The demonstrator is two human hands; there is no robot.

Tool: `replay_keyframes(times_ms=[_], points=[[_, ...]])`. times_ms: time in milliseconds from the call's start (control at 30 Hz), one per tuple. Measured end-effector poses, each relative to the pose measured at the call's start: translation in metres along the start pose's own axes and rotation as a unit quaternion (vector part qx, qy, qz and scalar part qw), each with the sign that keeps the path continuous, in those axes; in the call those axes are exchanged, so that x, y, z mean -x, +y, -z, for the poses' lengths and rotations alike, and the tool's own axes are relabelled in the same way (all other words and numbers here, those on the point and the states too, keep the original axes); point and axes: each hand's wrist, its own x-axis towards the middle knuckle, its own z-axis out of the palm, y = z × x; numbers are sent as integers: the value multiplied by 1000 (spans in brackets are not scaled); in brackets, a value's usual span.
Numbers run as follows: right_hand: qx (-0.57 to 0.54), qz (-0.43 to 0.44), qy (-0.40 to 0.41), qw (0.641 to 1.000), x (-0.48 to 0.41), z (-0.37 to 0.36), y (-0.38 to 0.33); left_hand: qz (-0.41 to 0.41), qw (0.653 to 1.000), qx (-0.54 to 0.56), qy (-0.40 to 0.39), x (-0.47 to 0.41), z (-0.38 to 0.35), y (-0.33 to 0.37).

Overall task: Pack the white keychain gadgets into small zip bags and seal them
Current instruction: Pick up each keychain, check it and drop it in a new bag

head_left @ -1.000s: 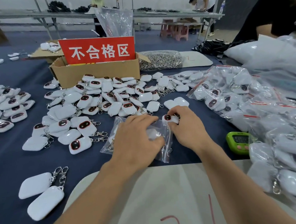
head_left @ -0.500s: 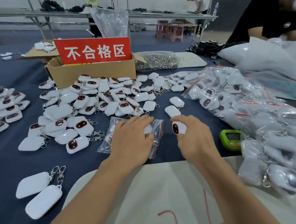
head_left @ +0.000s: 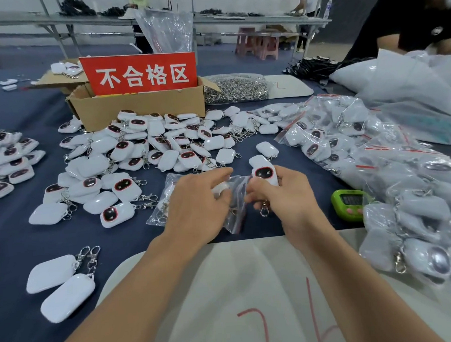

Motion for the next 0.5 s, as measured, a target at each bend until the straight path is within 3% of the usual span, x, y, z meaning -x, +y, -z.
replay_keyframes(times_ms=[100,267,400,500], points=[[-36,-23,-18,999,-1,1,-1,-9,999,22,40,4,-1,4],[-117,-93,-47,988,-3,-3,-10,-18,999,-33,-19,1,-7,1],[-201,-100,-99,969,2,-6,-14,-15,990,127,59,4,0,7],[-213,-82,-119,966,6,-6,-15,0,983,170,61,6,5,13]])
